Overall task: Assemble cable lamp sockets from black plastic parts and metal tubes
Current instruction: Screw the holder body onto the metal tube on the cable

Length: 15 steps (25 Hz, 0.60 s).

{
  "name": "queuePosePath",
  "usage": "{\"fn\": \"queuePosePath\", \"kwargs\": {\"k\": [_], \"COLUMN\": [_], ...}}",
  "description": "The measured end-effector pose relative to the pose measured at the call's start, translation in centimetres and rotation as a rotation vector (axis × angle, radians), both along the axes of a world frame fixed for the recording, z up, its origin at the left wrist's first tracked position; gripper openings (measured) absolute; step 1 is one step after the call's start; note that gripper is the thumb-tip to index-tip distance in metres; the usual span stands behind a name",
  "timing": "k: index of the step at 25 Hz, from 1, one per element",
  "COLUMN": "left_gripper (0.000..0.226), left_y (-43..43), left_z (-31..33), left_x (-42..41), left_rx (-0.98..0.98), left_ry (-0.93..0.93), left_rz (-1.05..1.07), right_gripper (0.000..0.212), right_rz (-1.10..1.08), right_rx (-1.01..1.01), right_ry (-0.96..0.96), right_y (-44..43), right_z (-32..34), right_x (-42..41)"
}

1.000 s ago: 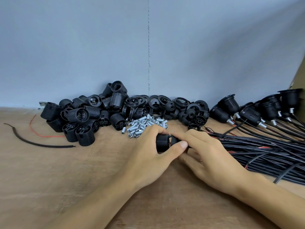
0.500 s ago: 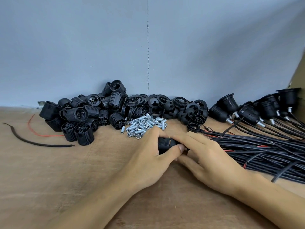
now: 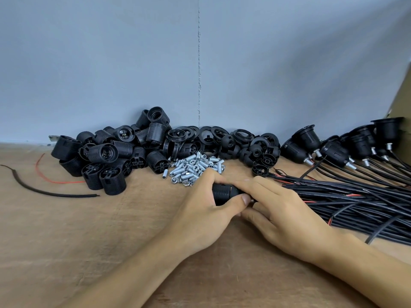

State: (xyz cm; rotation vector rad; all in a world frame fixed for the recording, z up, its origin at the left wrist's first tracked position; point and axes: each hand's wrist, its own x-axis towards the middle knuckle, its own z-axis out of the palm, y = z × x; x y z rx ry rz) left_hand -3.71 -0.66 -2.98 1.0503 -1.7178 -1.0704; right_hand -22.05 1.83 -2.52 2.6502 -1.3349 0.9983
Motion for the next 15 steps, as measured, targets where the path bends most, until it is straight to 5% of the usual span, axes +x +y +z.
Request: {"fn": "queuePosePath", "kwargs": {"k": [15], "left_gripper": [0.040], "left_y": [-1.3], "left_z": [-0.5], "left_x": [-0.2], "left_rx": [-0.147], "left_ry": [-0.172], "left_rz": [0.053], "right_gripper": [0.047], "right_rz": [-0.147], "right_rx": [-0.057], "right_ry": [0.140], "right_y": [-1.8], "right_z": [0.1], "right_x": [-0.5]}}
